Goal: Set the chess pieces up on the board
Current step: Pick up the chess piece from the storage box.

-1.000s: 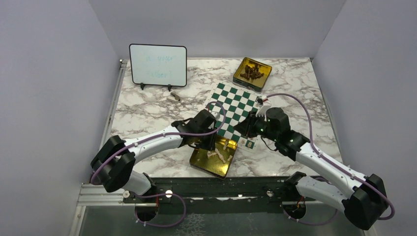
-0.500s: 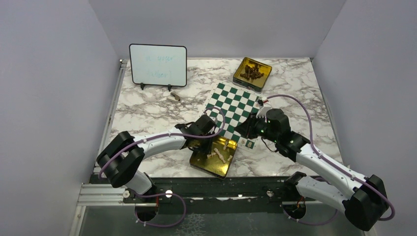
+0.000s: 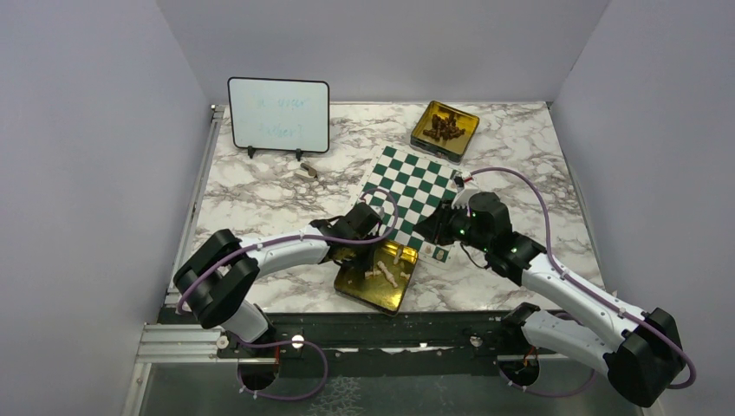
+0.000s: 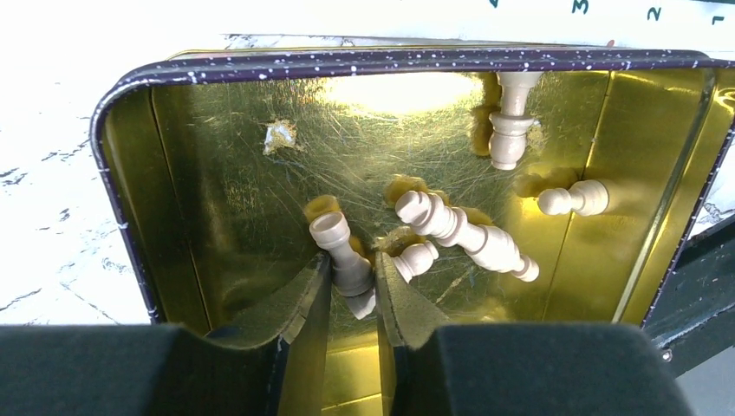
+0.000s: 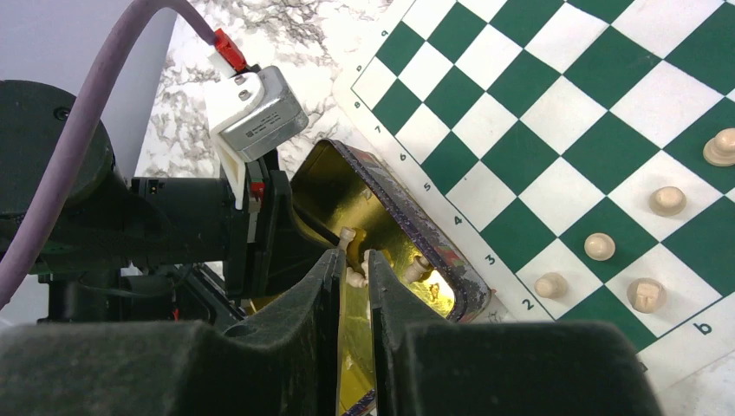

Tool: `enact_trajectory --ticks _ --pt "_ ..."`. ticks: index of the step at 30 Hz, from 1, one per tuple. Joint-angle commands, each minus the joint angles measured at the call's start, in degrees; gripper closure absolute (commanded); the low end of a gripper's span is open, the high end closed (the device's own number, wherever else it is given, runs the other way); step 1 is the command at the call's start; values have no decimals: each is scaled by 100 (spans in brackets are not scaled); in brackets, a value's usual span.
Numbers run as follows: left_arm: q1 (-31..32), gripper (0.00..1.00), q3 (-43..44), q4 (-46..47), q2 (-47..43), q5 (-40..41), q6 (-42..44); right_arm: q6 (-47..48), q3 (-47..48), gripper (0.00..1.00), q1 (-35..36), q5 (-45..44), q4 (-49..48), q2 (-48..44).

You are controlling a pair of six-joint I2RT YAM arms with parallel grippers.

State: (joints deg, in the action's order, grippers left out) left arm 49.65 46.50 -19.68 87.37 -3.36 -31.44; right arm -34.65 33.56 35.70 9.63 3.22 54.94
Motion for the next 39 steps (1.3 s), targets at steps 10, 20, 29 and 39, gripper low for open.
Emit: enact_trajectory --ticks 10,20,29,39 --pt "45 83 -26 341 -600 -142 484 -318 -238 79 42 134 -196 -34" --pt "47 85 -237 864 -1542 -457 1139 -279 16 71 42 1699 -713 827" --pt "48 86 -908 2082 -2631 -1333 1868 -117 286 63 37 2841 -954 1401" --pt "54 88 -1140 2208 -3241 -1783 2987 -119 566 53 35 3611 -902 1262"
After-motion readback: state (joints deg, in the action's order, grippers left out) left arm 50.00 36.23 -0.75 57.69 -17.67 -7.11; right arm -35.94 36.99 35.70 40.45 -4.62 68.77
